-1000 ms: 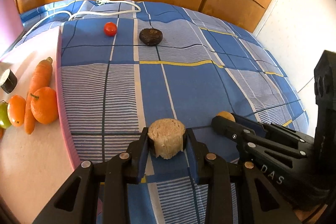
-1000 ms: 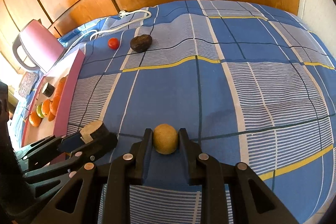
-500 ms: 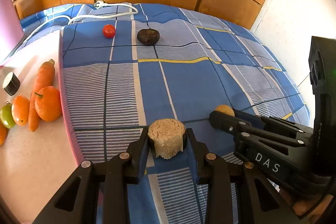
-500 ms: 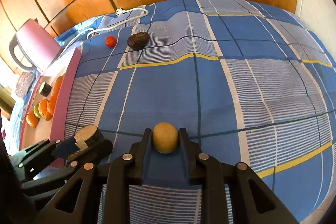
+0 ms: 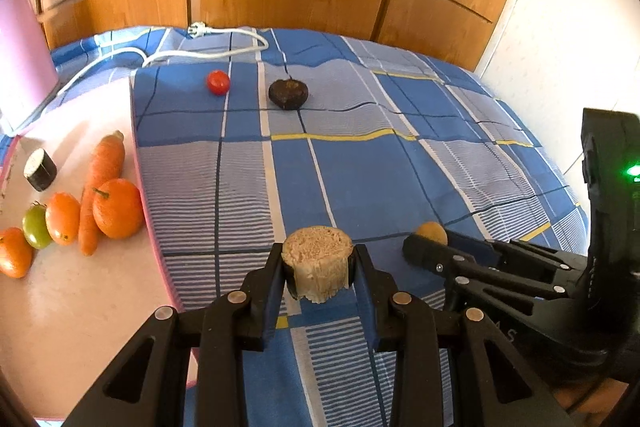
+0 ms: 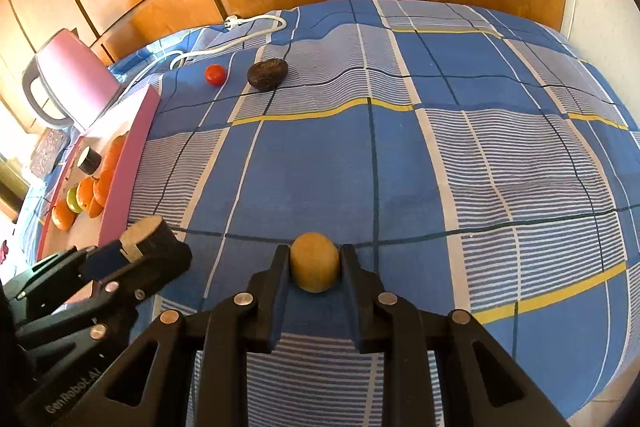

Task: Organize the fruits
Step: 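Lift the beige ball and beige block and move them toward the tray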

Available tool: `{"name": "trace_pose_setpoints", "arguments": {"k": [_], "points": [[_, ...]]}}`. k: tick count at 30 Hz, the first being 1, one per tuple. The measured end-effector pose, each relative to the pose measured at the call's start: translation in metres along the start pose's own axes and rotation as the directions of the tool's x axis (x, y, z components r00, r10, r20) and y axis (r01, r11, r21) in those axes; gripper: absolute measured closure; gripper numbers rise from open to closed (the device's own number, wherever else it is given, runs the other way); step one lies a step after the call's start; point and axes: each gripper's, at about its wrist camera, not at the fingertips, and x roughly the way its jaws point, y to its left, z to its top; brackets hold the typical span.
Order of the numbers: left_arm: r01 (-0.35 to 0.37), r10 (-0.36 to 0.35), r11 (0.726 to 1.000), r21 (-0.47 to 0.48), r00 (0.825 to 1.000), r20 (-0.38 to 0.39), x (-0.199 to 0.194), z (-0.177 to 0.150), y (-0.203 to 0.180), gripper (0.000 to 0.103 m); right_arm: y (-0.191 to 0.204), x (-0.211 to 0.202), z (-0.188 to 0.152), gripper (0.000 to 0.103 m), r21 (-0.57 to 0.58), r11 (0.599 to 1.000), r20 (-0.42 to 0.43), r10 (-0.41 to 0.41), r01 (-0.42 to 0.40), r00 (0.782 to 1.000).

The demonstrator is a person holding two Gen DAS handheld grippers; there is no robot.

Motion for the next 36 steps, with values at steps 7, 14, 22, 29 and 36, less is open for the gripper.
{"name": "trace_pose_setpoints", "arguments": {"k": [7, 14, 22, 29, 36], "points": [[-0.006, 0.006, 1.000, 0.002, 1.000, 0.024, -0.007, 0.001, 0.000, 0.070, 0.001, -0.003, -0.004, 0.078, -0.007, 1.000, 0.011, -0.003, 0.003, 1.000], [-0.010, 0.010, 1.000, 0.003, 0.999, 0.043, -0.012, 0.001, 0.001, 0.070, 0.000, -0.006, -0.005, 0.079, 0.007, 1.000, 0.015, 0.004, -0.004, 1.000], [-0.012, 0.012, 1.000, -0.008, 0.997, 0.075, -0.020, 0.006, 0.005, 0.070, 0.004, -0.010, -0.001, 0.079, 0.008, 1.000, 0.028, 0.019, -0.019, 0.999], [-0.017, 0.020, 0.999, -0.028, 0.994, 0.106, -0.030, 0.011, 0.013, 0.070, 0.012, -0.012, 0.003, 0.079, -0.005, 0.999, 0.034, 0.039, -0.039, 0.999], [-0.040, 0.050, 0.996, -0.080, 0.989, 0.136, -0.042, 0.015, 0.034, 0.070, 0.028, -0.013, 0.009, 0.079, -0.042, 0.997, 0.034, 0.066, -0.065, 0.997]]}}
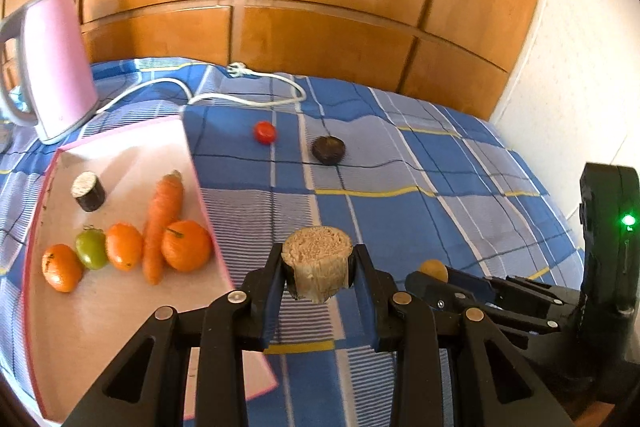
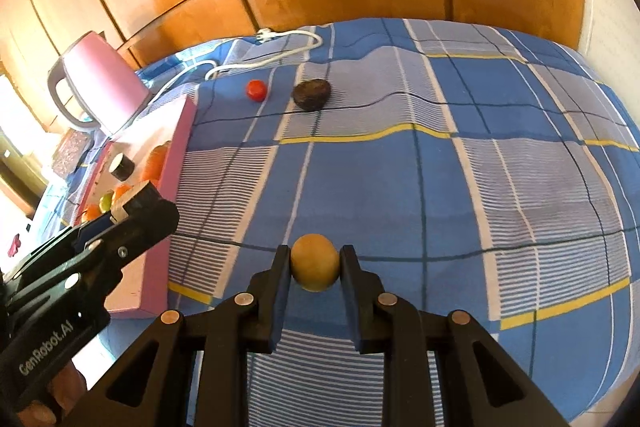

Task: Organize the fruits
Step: 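Lift the beige ball and beige block and move them toward the tray, then lower the ball and block into the tray and open both grippers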

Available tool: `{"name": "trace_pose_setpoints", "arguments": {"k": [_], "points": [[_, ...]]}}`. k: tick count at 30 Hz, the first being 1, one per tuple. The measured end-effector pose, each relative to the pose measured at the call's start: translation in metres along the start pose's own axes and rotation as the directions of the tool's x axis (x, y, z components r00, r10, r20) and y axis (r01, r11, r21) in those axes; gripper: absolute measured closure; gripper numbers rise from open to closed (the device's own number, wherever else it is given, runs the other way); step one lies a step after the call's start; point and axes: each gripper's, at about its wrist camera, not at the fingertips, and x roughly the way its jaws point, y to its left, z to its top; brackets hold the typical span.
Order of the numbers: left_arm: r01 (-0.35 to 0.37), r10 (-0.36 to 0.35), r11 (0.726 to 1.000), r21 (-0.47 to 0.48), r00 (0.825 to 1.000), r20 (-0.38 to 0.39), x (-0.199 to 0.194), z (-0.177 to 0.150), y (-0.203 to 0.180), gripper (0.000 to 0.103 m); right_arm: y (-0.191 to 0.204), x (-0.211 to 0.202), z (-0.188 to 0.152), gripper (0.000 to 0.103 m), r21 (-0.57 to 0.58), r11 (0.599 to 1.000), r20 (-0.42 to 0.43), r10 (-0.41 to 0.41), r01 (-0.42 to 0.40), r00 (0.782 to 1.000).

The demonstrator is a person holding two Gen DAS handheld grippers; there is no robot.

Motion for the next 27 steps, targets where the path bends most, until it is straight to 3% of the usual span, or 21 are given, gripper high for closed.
{"name": "trace_pose_setpoints", "arguments": {"k": [15, 27], "points": [[-0.086, 0.089, 0.991, -0.104, 0.996, 0.019, -0.014, 0.001, 0.054, 0.070, 0.041, 0.008, 0.009, 0.079, -0.090, 0.993, -0.027, 0.080, -0.083, 0.996], [-0.159, 0.169, 0.968, -0.195, 0.985, 0.039, -0.031, 0.001, 0.100, 0.070, 0.081, 0.010, 0.019, 0.079, -0.178, 0.970, -0.050, 0.160, -0.167, 0.986]]}}
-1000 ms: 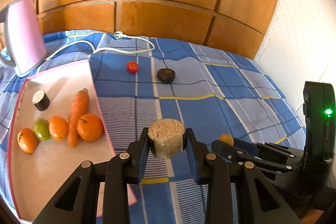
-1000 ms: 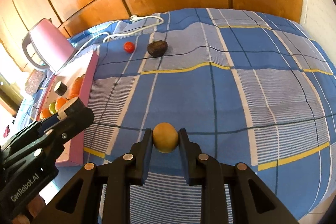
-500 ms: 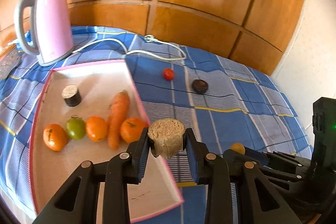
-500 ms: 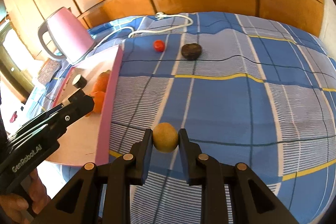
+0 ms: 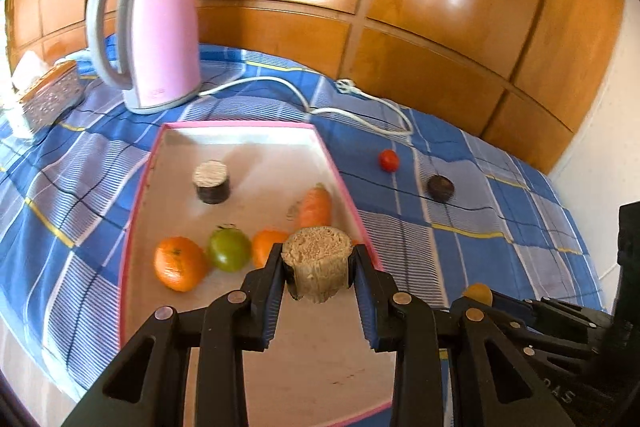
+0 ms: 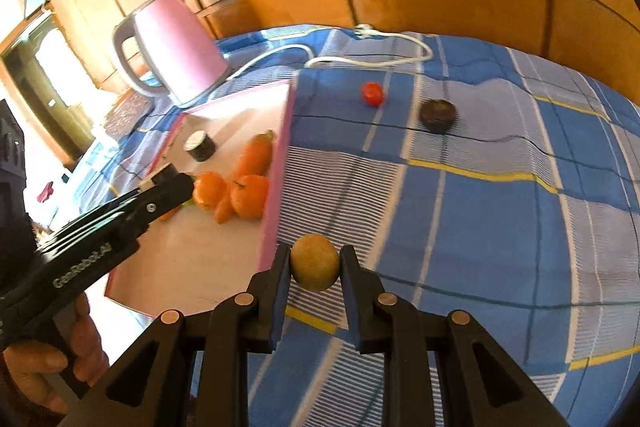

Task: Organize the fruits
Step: 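Lower the ball and block into the tray and open both grippers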

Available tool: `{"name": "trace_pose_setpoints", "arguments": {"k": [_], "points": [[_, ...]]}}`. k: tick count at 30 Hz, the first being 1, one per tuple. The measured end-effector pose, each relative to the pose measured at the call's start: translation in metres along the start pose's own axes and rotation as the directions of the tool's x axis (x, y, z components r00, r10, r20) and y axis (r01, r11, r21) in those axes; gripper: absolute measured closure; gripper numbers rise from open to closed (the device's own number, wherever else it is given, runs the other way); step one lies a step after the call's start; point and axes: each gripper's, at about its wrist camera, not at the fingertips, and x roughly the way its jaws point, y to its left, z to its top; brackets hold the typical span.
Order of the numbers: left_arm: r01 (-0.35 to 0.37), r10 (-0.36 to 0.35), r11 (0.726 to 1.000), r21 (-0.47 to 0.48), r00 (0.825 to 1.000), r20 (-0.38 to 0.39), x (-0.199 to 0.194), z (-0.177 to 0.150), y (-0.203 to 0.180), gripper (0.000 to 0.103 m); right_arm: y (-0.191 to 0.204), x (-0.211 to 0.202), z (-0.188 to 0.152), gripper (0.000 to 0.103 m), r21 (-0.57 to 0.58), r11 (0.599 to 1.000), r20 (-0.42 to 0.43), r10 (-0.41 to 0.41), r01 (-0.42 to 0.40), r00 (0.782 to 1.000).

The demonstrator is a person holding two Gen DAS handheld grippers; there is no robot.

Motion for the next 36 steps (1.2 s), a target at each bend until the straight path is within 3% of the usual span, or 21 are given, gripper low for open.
{"name": "trace_pose_setpoints", "arguments": {"k": [14, 20, 24, 36], "points": [[-0.067, 0.069, 0.989, -0.131, 0.997, 0.015, -0.009, 0.011, 0.066, 0.070, 0.072, 0.033, 0.018, 0.078, -0.171, 0.980, -0.051, 0.090, -0.098, 0.995], [-0.039, 0.038, 0.988, -0.147, 0.999, -0.013, -0.007, 0.004, 0.072, 0.070, 0.077, 0.044, 0.024, 0.078, -0.155, 0.980, -0.066, 0.113, -0.122, 0.991], [-0.024, 0.021, 0.990, -0.138, 0.999, -0.029, -0.002, -0.001, 0.066, 0.070, 0.074, 0.049, 0.025, 0.072, -0.116, 0.986, -0.069, 0.110, -0.118, 0.992], [-0.041, 0.038, 0.992, -0.119, 0.999, -0.025, -0.006, -0.002, 0.057, 0.070, 0.056, 0.039, 0.018, 0.072, -0.031, 0.994, -0.040, 0.099, -0.100, 0.994]]}}
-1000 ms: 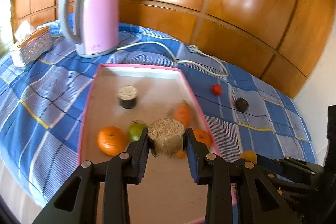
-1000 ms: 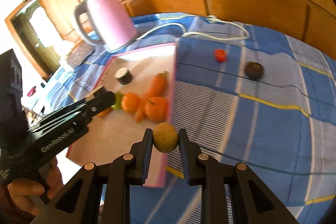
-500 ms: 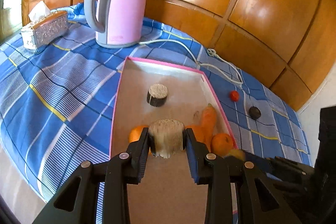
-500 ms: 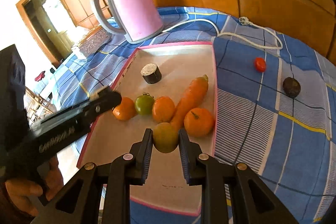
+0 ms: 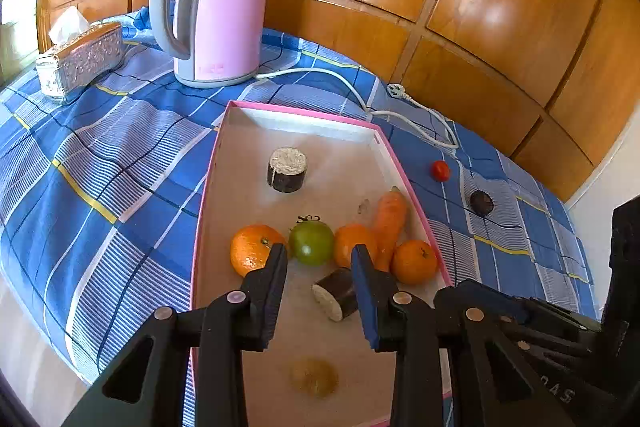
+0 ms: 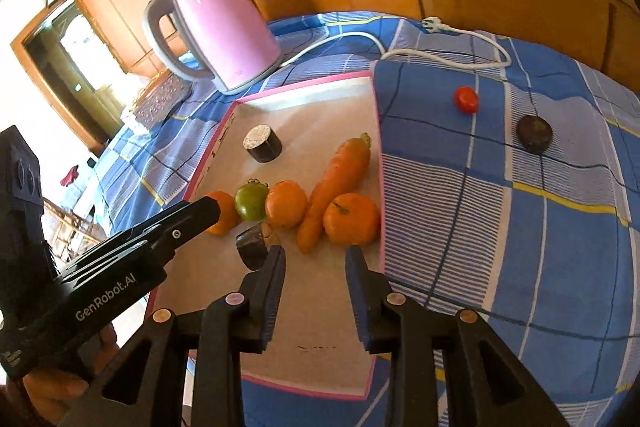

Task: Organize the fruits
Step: 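Lower the ball and block into the tray and open both grippers, then withdraw both open grippers from the tray toward the tomato and dark fruit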

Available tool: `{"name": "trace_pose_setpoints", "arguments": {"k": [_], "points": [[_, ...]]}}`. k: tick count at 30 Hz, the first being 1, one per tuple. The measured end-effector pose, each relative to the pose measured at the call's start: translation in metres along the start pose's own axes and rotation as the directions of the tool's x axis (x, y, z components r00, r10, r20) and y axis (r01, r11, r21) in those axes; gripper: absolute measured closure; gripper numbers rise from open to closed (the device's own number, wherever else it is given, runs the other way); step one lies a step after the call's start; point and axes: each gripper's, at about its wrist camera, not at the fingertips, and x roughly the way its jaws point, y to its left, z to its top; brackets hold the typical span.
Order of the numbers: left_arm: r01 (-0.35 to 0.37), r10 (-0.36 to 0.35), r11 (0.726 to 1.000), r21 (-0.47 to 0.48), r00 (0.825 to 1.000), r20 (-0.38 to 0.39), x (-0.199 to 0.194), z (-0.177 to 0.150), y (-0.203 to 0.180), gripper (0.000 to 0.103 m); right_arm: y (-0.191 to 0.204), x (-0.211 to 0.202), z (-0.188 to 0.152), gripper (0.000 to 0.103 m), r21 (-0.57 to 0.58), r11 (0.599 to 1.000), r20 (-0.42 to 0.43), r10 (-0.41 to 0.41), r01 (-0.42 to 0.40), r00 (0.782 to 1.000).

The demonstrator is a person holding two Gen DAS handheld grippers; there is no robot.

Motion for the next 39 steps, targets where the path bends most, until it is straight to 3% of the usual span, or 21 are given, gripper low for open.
{"name": "trace_pose_setpoints", "arguments": {"k": [11, 39], "points": [[0.008, -0.009, 0.998, 0.066, 1.000, 0.010, -0.007, -0.002, -0.025, 0.069, -0.018, -0.018, -0.004, 0.072, 0.067, 0.996, 0.053, -0.063, 0.059, 0.997], [0.057, -0.049, 0.976, 0.212, 0.998, -0.039, 0.010, -0.010, -0.083, 0.069, -0.074, -0.034, -0.012, 0.072, 0.200, 0.967, 0.075, -0.176, 0.158, 0.982]]}}
